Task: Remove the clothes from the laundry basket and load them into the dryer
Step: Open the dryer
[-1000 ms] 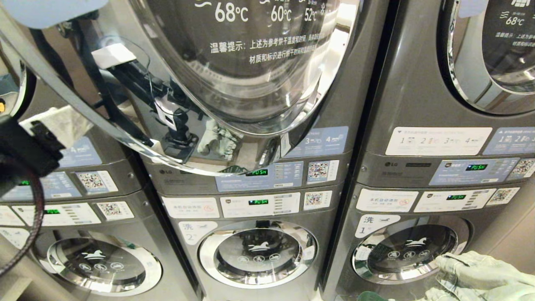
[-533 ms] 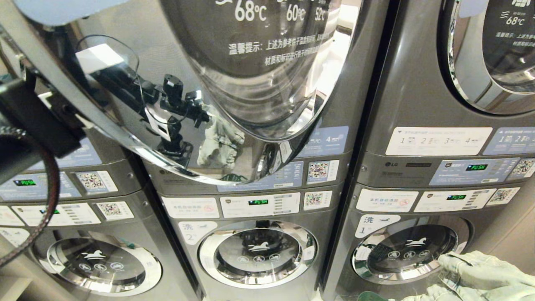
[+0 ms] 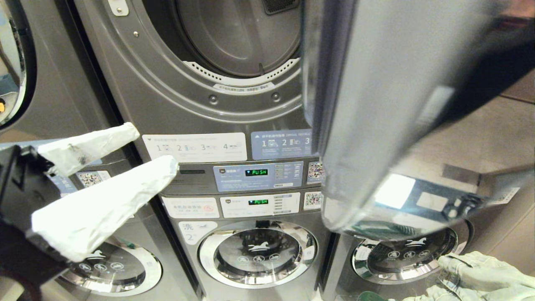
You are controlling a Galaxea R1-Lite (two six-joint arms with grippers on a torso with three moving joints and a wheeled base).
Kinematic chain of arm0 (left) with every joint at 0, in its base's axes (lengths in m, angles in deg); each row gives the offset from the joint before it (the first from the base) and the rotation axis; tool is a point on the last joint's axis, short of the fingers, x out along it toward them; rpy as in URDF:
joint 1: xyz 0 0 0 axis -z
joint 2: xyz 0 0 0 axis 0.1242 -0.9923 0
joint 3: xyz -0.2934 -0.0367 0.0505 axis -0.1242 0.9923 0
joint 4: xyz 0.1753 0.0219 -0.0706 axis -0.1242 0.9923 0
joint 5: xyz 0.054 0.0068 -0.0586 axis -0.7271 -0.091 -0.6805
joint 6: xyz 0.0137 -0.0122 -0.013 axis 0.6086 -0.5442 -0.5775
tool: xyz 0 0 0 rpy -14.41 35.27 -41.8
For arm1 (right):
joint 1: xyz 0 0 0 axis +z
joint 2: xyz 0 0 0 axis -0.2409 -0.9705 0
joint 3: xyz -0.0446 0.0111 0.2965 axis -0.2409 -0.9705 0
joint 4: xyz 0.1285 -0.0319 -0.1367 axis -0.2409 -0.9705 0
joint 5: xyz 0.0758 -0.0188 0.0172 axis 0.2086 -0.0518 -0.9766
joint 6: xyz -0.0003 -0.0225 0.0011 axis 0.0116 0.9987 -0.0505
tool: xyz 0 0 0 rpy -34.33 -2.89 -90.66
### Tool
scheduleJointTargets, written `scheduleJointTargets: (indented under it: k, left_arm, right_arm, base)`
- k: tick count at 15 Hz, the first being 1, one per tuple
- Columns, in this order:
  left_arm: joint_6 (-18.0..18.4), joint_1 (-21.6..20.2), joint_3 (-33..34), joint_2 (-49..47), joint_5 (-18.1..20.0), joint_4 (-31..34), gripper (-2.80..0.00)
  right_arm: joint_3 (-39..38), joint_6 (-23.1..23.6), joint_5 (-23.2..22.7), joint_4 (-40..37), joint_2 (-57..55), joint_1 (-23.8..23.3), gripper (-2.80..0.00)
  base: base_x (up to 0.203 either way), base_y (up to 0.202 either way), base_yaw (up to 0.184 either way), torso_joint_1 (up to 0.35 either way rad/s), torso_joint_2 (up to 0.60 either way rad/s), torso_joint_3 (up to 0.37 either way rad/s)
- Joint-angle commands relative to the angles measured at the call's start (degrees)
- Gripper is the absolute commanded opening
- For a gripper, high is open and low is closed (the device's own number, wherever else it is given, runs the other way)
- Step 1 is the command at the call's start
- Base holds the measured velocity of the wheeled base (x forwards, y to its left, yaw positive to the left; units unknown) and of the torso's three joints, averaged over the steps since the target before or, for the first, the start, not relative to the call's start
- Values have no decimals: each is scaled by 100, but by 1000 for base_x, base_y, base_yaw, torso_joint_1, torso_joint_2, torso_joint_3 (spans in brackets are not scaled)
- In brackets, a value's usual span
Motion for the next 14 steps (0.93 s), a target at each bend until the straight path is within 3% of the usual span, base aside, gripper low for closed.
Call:
scheduleJointTargets:
  k: [1,8,14]
  left_arm:
    - [1,9,36,-3,-15,-20,0]
    - [115,-7,343,259,-86,-11,0]
    - [174,-8,224,201,-402,13,0]
  right_arm:
    - [0,14,7,19,-8,-1,-280]
    - [0,5,7,10,-8,-1,-280]
    - [-1,22,-39,1,-8,0,-280]
  base:
    - [0,0,0,0,0,0]
    - [0,0,0,0,0,0]
    - [0,0,0,0,0,0]
